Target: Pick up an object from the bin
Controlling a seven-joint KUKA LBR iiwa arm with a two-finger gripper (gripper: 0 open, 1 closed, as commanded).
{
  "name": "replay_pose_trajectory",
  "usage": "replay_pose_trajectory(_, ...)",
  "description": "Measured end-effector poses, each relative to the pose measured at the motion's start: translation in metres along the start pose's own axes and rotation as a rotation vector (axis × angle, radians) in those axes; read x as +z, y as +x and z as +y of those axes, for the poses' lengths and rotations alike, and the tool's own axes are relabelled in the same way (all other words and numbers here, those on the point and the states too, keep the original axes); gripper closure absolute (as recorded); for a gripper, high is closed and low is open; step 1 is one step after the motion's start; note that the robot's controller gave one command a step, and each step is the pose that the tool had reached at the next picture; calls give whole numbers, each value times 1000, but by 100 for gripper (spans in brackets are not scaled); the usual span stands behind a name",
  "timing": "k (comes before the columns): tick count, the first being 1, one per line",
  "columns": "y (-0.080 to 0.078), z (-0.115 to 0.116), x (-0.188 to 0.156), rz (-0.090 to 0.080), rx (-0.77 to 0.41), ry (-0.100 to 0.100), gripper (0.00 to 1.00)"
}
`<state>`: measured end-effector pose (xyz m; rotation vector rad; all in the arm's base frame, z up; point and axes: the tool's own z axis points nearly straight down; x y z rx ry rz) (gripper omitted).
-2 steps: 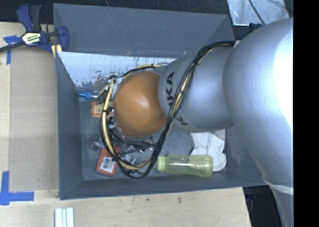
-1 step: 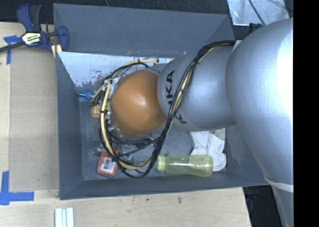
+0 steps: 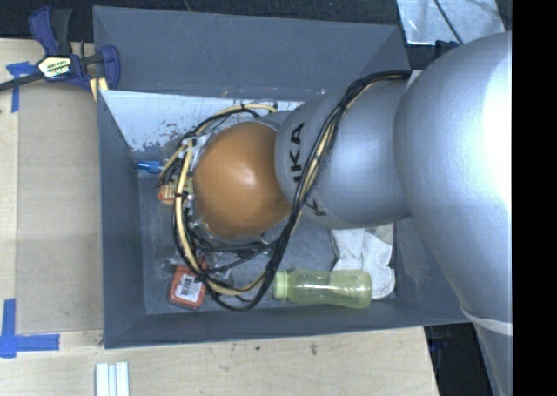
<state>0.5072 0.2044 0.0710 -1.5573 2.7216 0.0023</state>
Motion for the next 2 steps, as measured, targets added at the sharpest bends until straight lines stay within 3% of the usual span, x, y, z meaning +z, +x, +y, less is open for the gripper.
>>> replay_pose_trajectory(2,2,2,-17,9,0,-7,100)
